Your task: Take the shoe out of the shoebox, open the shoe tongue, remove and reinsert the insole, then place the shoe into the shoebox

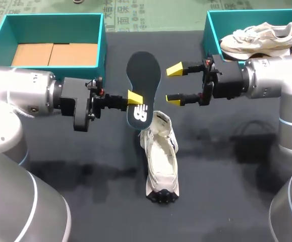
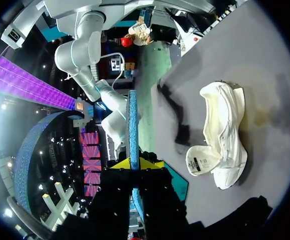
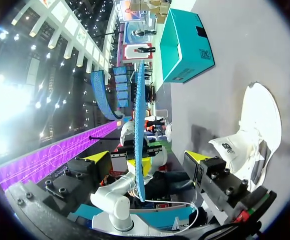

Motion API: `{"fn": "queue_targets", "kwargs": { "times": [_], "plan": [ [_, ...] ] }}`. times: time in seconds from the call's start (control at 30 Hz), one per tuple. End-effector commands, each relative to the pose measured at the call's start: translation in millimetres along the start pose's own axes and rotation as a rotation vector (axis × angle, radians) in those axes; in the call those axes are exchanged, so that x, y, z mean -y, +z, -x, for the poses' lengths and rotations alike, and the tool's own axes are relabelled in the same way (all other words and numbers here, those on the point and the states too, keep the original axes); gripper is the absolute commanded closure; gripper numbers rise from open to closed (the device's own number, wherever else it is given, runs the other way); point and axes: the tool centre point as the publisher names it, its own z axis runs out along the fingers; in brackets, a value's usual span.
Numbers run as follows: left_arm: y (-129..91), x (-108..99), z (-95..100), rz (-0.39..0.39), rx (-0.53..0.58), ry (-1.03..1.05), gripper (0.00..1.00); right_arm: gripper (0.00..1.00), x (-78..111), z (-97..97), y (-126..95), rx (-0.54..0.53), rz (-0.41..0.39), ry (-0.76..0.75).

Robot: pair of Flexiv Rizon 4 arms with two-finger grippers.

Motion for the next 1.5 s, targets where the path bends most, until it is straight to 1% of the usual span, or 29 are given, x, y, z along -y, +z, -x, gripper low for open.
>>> {"fn": "queue_targets", "kwargs": {
  "times": [0.03,0.27,0.4,0.43,0.5,0.8,0.9,0.97,1.0,1.13,1.3,1.5],
  "plan": [
    [12,-8,-5.1,-0.002,0.001,0.012,1.0,0.0,-0.3,6.9,12,-0.009,-0.004,-0.001],
    [20,-13,-10.5,0.024,0.002,0.009,1.0,0.0,-0.1,7.3,22,-0.002,-0.02,-0.027],
    [24,-14,-13.8,0.032,-0.003,0.0,1.0,0.13,-1.6,9.5,26,0.0,-0.026,-0.038],
    [25,-13,-14.9,0.034,-0.005,-0.003,1.0,0.14,-2.1,9.7,27,0.005,-0.028,-0.044],
    [26,-14,-17.7,0.034,-0.008,-0.012,1.0,0.26,-3.0,9.3,28,0.007,-0.028,-0.05],
    [28,-13,-22.8,0.045,-0.013,-0.016,1.0,0.31,-6.3,8.9,28,0.009,-0.027,-0.055],
    [28,-14,-22.5,0.051,-0.005,-0.009,1.0,0.43,-6.8,9.7,27,0.007,-0.022,-0.051],
    [28,-15,-22.4,0.048,0.002,-0.004,1.0,0.46,-7.1,10.7,27,0.005,-0.019,-0.048],
    [28,-15,-22.1,0.048,0.001,-0.003,1.0,0.5,-7.2,11.0,27,0.005,-0.018,-0.048],
    [29,-15,-22.1,0.051,0.002,-0.001,1.0,0.54,-7.4,11.4,27,0.005,-0.013,-0.048],
    [29,-15,-22.1,0.051,0.002,-0.001,1.0,0.55,-7.6,11.5,28,0.007,-0.008,-0.05],
    [29,-15,-22.1,0.051,0.002,-0.001,1.0,0.62,-7.1,13.1,30,0.003,0.002,-0.05]
  ]
}}
